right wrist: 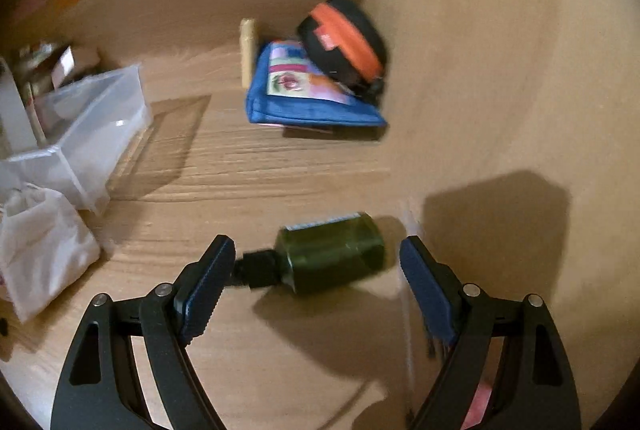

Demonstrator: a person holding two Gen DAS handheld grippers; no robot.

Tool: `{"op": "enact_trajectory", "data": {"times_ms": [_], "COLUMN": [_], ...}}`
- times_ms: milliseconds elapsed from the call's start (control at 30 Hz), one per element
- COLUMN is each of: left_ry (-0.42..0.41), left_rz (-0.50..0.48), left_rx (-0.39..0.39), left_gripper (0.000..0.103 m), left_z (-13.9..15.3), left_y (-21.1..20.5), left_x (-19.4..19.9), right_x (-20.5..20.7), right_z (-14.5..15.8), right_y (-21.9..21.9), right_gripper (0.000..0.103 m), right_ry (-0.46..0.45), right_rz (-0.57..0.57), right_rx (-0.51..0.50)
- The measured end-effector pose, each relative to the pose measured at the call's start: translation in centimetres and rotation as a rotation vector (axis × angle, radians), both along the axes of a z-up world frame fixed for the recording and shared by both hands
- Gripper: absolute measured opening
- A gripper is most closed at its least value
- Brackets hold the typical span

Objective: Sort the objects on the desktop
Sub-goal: 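Lift the green bottle with the right gripper while the left lifts the red pouch, then carry the bottle and pouch with both grippers over the clear plastic box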

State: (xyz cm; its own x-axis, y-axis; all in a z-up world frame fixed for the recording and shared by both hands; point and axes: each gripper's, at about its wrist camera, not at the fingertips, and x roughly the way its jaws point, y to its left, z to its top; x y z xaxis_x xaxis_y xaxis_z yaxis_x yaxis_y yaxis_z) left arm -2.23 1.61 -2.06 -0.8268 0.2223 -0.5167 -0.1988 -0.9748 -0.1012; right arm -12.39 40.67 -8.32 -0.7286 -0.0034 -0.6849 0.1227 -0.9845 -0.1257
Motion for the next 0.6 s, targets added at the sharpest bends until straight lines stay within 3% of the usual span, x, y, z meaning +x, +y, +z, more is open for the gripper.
{"op": "enact_trajectory", "data": {"times_ms": [100, 200, 400, 600], "left_ry": [-0.005, -0.010, -0.007, 0.010], "left_rz": [0.004, 0.007, 0.003, -0.009], "left_rx": [0.001, 0.001, 0.021, 0.014], "left_gripper": [0.015, 0.015, 0.015, 0.015], "left_z": [-0.2, -0.2, 0.6, 1.7], "left_y": [-0.2, -0.5, -1.2, -1.4], "left_x": [-0.1, -0.4, -1.1, -2.2], "right_x": [-1.6, -2.4, -1.1, 0.9], "right_z": [-0.8, -1.5, -0.5, 3.5], "right_y": [-0.6, 0.0, 0.4, -1.9], "right_gripper": [0.080, 0.077, 0.077, 0.077], "right_ry": [-0.042, -0.104, -0.065, 0.022], "right_rz": [0.012, 0.023, 0.035, 0.129], "right_rx": [0.016, -0.057, -0.119, -0.160]}}
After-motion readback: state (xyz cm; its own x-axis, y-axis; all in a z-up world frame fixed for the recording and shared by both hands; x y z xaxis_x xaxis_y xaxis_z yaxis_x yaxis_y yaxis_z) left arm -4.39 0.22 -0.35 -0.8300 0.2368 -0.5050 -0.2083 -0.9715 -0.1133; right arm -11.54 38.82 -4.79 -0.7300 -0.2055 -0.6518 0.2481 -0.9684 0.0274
